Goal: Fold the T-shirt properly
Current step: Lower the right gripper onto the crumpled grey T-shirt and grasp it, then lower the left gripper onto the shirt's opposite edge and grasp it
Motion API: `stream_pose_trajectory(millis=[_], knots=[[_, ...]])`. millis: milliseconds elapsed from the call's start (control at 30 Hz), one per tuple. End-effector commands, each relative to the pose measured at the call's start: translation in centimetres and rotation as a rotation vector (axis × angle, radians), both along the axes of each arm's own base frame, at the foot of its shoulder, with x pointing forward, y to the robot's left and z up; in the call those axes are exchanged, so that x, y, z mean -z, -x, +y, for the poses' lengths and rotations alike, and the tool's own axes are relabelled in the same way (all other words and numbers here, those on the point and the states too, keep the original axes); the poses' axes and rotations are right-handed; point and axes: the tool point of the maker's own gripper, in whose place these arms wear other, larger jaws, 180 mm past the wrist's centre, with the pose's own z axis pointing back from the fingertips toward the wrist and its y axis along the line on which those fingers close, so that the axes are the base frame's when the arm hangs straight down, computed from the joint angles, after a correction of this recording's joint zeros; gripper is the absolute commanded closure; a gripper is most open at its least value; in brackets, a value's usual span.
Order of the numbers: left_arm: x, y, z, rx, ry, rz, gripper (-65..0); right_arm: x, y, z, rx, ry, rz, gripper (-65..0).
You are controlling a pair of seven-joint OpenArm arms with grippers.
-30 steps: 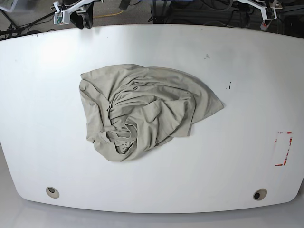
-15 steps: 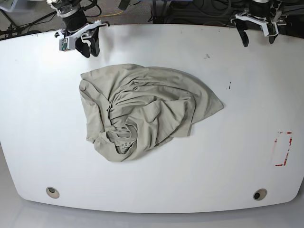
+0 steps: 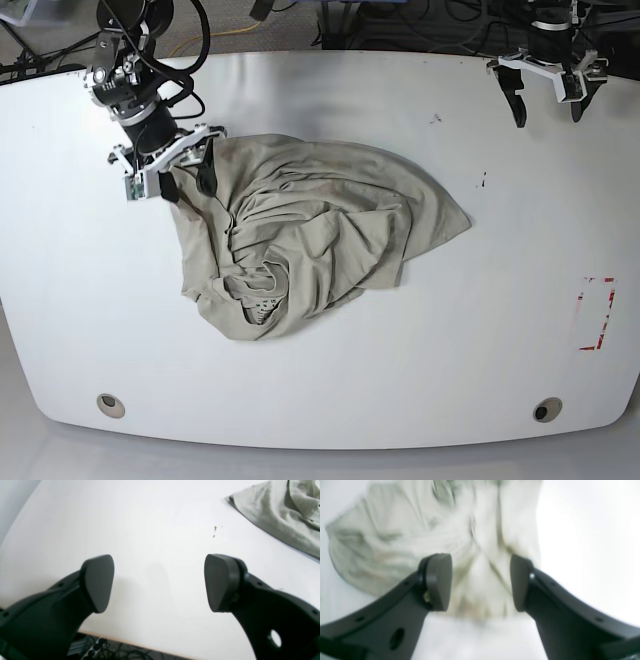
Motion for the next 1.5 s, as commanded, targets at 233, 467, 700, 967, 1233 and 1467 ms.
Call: stream_pose_trajectory(millis=[233,467,700,967,1233,1467], knots=[[-1.9,-2.0,0.3,0.009,-0.022,-0.088,-52.5,-2.7,-5.5,4.3,-0.142,-0.01,-0.046,-36.6],[-2.3,-2.7,0.5,0.019,-0.035,-0.105,-52.5,0.1,-9.2,6.7,-0.205,-0.002,0.029,-36.5],[-2.7,-3.5,0.6,0.043,-0.06,-0.11,-52.5,3.1,-12.0,8.4,-0.227,-0.008,0.086,-36.5],[-2.0,-4.3,1.1,0.035,-0.104,-0.051,-52.5,5.5,-13.0,9.0,-0.226,-0.039,0.123,-36.5],[-2.0,-4.4,1.0,0.039,-0.101,-0.054,-52.5,7.3,-13.0,10.4,-0.245,-0.059,0.126,-36.5],[-2.0,-4.5,0.9,0.041,-0.099,-0.055,-52.5,6.9,-13.3,10.8,-0.247,-0.069,0.095,-35.8]])
